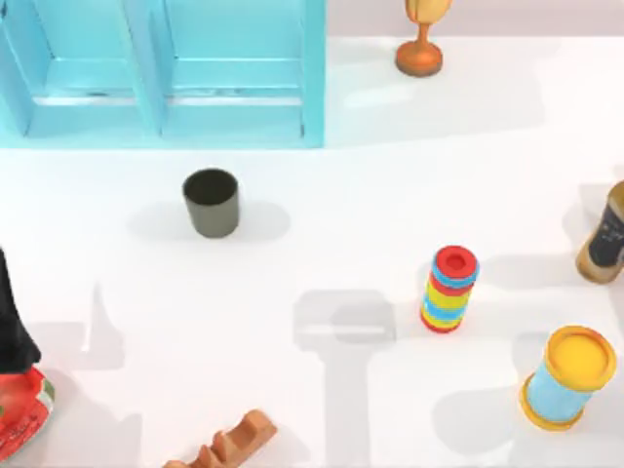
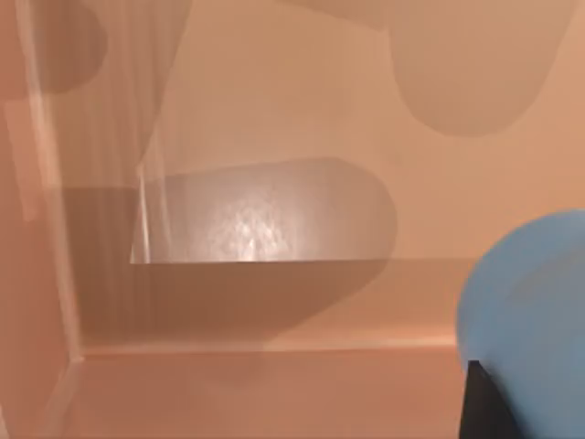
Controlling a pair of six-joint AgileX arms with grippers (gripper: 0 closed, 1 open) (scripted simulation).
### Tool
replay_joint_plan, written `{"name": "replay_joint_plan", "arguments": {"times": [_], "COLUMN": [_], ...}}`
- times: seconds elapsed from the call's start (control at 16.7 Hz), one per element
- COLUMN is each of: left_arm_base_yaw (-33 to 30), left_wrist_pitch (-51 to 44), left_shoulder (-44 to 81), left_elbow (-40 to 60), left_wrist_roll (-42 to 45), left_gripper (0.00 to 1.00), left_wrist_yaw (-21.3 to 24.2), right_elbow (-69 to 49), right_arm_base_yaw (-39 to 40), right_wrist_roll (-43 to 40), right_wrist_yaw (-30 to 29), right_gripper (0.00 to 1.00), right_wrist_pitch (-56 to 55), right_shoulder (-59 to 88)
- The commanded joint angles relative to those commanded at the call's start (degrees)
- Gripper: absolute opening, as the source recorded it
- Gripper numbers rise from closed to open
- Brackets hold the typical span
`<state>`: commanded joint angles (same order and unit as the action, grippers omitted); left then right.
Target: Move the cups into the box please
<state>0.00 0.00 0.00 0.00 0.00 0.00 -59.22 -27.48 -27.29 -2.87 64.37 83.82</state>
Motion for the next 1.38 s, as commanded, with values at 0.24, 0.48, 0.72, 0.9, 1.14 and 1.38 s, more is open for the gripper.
{"name": "replay_joint_plan", "arguments": {"times": [0.24,0.48,0.72,0.9,1.14,1.38], "left_arm_base_yaw": [0.00,0.00,0.00,0.00,0.00,0.00], "left_wrist_pitch": [0.00,0.00,0.00,0.00,0.00,0.00], "left_shoulder": [0.00,0.00,0.00,0.00,0.00,0.00], "left_elbow": [0.00,0.00,0.00,0.00,0.00,0.00], "left_wrist_roll": [0.00,0.00,0.00,0.00,0.00,0.00], "left_gripper": [1.00,1.00,1.00,1.00,1.00,1.00], "left_wrist_yaw": [0.00,0.00,0.00,0.00,0.00,0.00], "right_elbow": [0.00,0.00,0.00,0.00,0.00,-2.28], "right_arm_base_yaw": [0.00,0.00,0.00,0.00,0.00,0.00], "right_wrist_roll": [0.00,0.00,0.00,0.00,0.00,-0.16], "right_wrist_yaw": [0.00,0.00,0.00,0.00,0.00,0.10], "right_gripper": [0.45,0.75,1.00,1.00,1.00,1.00], "right_wrist_pitch": [0.00,0.00,0.00,0.00,0.00,2.24], "right_shoulder": [0.00,0.00,0.00,0.00,0.00,0.17]}}
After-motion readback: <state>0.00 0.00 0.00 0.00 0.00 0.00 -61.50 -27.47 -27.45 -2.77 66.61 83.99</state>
